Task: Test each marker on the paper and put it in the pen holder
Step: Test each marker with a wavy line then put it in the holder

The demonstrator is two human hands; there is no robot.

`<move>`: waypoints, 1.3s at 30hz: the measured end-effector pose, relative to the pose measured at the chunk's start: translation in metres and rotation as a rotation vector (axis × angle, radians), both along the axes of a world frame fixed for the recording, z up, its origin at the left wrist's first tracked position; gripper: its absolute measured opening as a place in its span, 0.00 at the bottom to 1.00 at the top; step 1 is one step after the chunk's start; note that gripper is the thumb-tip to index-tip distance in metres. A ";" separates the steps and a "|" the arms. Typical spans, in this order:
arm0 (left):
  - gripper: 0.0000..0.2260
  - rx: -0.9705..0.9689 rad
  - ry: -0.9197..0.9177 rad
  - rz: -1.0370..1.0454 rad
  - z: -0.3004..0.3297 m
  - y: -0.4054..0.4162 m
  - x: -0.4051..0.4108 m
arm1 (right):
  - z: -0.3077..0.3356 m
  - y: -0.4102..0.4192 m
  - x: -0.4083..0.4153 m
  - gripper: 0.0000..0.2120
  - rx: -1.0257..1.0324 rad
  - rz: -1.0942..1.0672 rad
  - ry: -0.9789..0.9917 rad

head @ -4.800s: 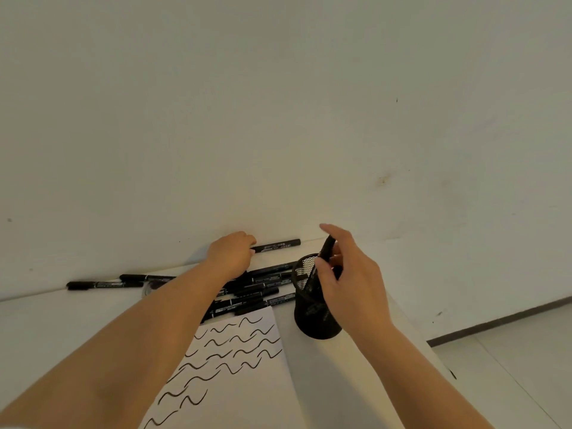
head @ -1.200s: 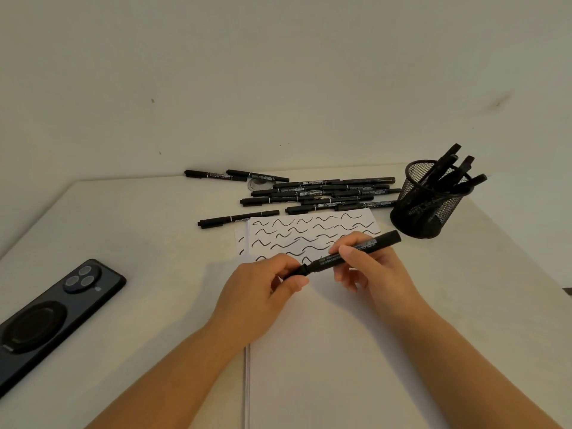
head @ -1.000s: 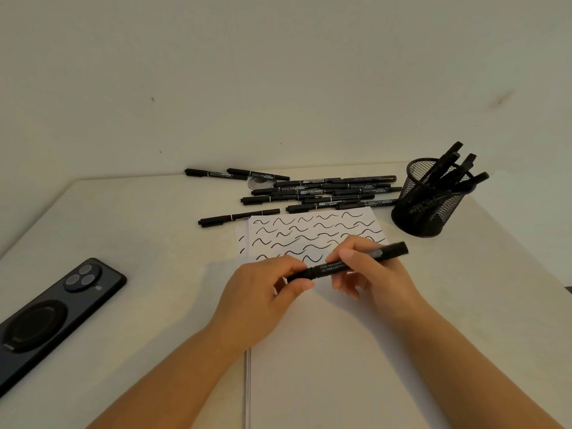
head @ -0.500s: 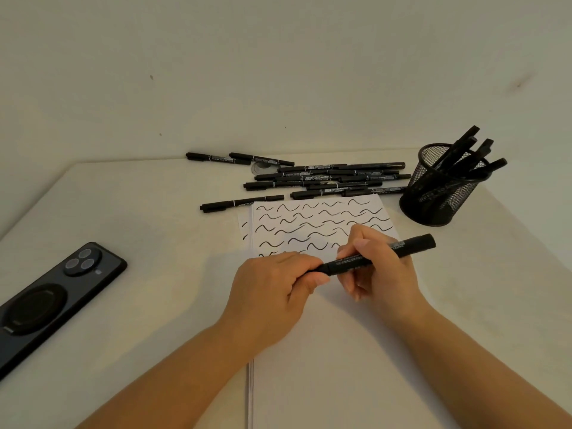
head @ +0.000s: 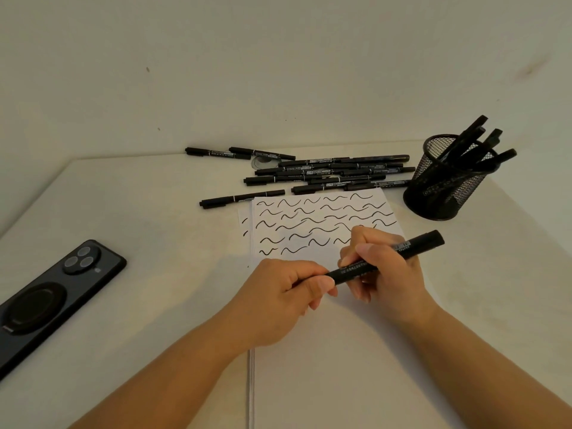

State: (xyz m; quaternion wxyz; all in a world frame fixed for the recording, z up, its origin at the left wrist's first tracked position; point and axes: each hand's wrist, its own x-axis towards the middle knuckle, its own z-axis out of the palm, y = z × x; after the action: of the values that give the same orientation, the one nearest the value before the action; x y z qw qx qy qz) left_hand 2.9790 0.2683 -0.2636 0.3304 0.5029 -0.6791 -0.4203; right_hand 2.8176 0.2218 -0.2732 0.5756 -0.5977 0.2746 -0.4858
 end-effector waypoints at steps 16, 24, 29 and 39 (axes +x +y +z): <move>0.12 -0.241 0.009 0.445 0.003 -0.012 0.022 | 0.008 -0.017 -0.013 0.10 0.133 -0.160 0.120; 0.08 -0.427 -0.279 0.398 0.023 -0.022 0.020 | 0.030 -0.013 -0.013 0.07 -0.451 -0.203 0.862; 0.18 -0.635 -0.466 0.282 0.052 -0.039 -0.005 | 0.057 -0.018 -0.019 0.10 -0.718 -0.229 0.924; 0.07 -0.575 -0.618 0.266 0.077 -0.120 -0.037 | 0.098 -0.059 -0.091 0.06 -0.379 -0.656 0.585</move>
State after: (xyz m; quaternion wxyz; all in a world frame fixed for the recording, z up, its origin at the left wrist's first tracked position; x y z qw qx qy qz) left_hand 2.9415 0.1484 -0.1867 0.2896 0.5755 -0.7648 0.0021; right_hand 2.7269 0.1632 -0.1756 0.1712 -0.6855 0.5059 -0.4948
